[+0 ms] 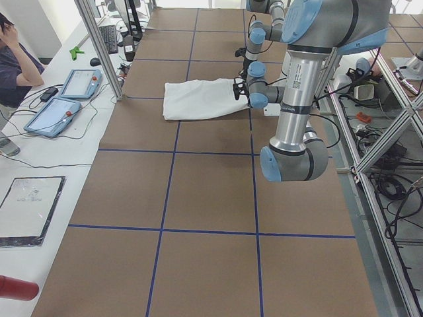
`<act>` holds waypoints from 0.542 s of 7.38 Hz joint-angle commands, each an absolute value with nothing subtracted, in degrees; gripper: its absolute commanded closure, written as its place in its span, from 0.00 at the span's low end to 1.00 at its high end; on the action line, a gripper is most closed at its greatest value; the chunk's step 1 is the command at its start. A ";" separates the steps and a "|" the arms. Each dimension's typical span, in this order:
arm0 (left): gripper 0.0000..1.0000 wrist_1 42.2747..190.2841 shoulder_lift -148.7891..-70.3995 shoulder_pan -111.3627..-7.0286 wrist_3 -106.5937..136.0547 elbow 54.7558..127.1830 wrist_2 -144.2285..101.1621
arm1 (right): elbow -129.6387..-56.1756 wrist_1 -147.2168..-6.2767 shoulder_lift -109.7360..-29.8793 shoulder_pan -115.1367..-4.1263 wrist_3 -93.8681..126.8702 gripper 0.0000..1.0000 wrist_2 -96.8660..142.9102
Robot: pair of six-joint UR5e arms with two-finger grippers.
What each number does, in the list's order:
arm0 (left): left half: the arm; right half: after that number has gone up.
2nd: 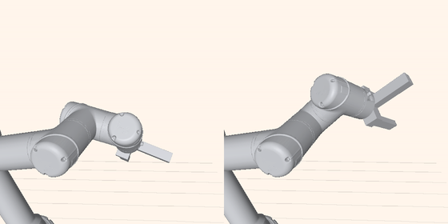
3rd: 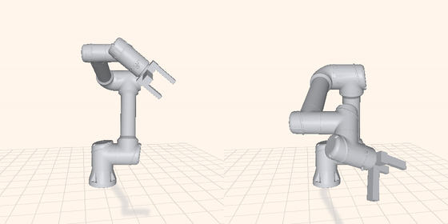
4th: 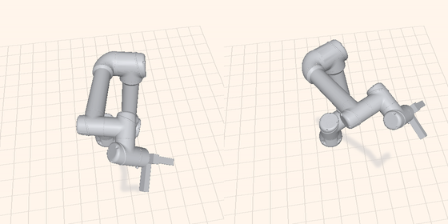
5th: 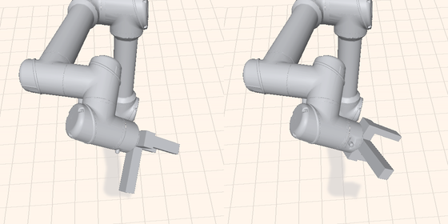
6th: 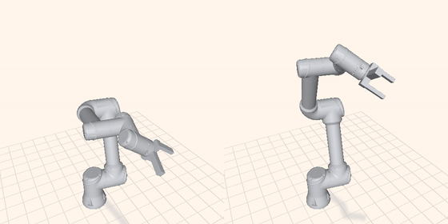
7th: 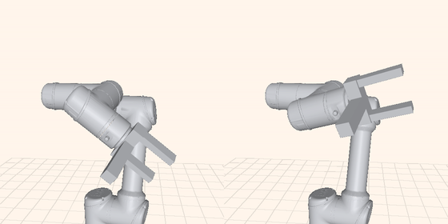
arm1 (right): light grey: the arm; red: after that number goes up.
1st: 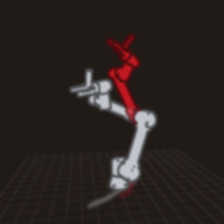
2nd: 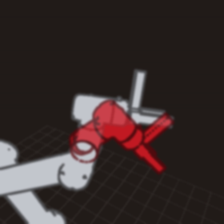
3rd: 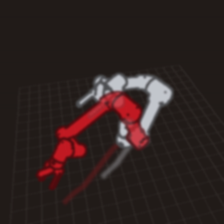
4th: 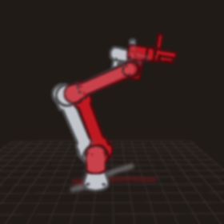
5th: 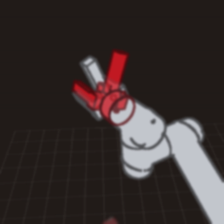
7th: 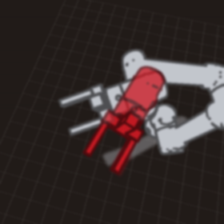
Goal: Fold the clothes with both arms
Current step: 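Grasp the folded shirt's side edges nearest the robot with both grippers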
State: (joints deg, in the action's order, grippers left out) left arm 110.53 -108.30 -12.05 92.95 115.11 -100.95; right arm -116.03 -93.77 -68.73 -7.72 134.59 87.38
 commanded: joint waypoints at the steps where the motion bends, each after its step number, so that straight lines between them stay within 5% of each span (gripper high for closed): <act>1: 1.00 100.67 -108.11 -12.13 91.23 125.11 -103.78 | -124.32 -100.60 -68.64 -5.90 134.56 1.00 87.45; 4: 1.00 87.76 -109.07 -13.00 91.14 135.78 -106.69 | -135.16 -115.88 -63.14 -5.35 134.13 1.00 90.42</act>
State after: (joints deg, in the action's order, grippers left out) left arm 93.48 -108.44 -12.37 91.24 132.20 -105.02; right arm -131.88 -109.43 -66.58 -4.74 134.47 88.42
